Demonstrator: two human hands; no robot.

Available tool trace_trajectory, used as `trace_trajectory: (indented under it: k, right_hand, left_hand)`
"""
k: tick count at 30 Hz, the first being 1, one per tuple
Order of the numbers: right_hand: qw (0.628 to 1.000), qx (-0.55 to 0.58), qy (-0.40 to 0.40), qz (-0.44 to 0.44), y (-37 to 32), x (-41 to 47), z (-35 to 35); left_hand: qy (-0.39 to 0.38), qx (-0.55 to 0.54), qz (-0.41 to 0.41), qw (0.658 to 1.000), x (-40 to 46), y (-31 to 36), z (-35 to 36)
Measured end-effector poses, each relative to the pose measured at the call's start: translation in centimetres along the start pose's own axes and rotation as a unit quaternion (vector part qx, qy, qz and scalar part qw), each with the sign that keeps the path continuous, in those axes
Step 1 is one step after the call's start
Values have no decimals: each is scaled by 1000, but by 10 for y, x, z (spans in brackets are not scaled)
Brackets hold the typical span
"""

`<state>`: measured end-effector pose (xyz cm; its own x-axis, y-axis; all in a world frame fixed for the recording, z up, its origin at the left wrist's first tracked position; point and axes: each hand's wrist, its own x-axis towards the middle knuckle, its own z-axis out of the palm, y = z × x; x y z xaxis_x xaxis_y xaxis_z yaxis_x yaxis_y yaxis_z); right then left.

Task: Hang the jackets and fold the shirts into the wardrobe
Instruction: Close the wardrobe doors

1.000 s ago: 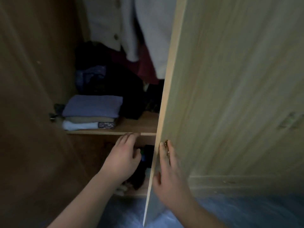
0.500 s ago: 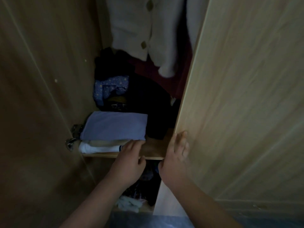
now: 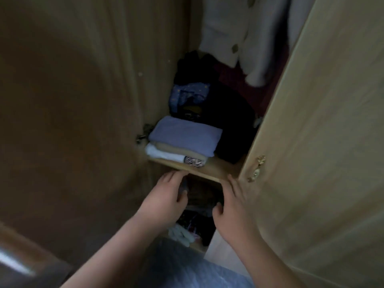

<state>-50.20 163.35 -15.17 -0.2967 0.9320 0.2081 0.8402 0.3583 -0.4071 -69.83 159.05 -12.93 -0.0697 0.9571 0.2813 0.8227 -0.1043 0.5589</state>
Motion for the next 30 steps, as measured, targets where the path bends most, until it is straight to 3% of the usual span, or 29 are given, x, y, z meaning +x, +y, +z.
trace_trajectory:
  k: [5,9,13,15,17,19,22,30]
  right_hand:
    - [994,40,-88,-61,-26,-45,16]
    - [974,98,-184,-92,-72,-69,23]
    - [966,94,-198,-135,-119,-77,28]
    - [966,88,-199,-140,-142,-80,28]
    - [964,82,-203,-149,-164,-82,26]
    - [962,91,-201,-162,-180,-83,24]
    - [960,108,-197,-167,-195,-86,21]
    - [966,146,-127,-174,-238,-107,20]
  left_hand:
    - [19,49,-82,995,-95,-17,-28]
    - [141,37,-151,978,-167,-27,-91]
    - [298,74,-143,941,-199,-42,-157]
    - [347,101,-149,920,-199,-59,-179]
    - [376,50,-193,905,-192,-79,-195]
    - [339,-62,-239,908,-184,-93,-205]
    - [211,-180,-256,926,-181,-95,-204]
    - [103,-125,-163,973,-197,-97,-205]
